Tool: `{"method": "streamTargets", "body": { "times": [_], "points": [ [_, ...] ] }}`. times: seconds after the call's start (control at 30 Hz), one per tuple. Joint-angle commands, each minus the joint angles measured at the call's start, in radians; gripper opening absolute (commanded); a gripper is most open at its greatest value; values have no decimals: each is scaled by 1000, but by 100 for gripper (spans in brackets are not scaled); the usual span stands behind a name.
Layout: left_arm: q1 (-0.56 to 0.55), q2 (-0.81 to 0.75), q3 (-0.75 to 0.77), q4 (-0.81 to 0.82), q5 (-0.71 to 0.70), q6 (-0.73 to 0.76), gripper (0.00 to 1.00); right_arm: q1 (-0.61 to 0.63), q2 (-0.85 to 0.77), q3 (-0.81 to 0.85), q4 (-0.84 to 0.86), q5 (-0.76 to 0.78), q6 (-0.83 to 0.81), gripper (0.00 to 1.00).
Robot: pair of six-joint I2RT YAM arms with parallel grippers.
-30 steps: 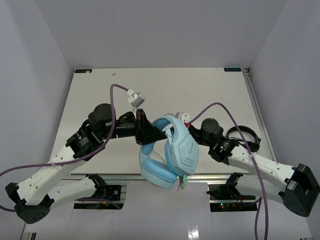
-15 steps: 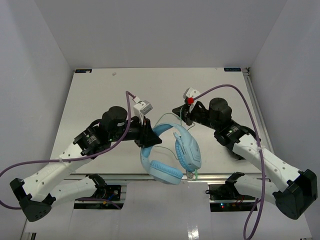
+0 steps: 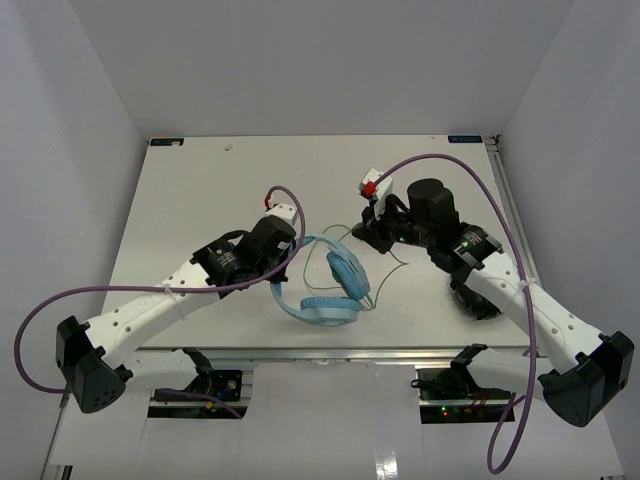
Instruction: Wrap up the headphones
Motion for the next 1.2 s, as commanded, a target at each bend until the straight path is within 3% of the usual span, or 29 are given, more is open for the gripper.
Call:
{"method": "streamTargets", "body": {
  "times": [0.0,0.27,0.53,0.73,1.17],
  "points": [
    [0,52,68,-116,-289,-96,0,-2,-29,50,17,-136,32,8],
    [-1,157,124,-198,-448,-219,0,76,-58,3,103,-277,103,8],
    [0,162,148,-218,-489,-305,0,131,-67,-83,234,-335,216,8],
    [0,127,170,-209,-494,-335,0,165,-100,-173,370,-379,290,14],
    [-2,-3,151,-133,-475,-400,0,305,-72,-277,514,-269,345,17]
  ]
}}
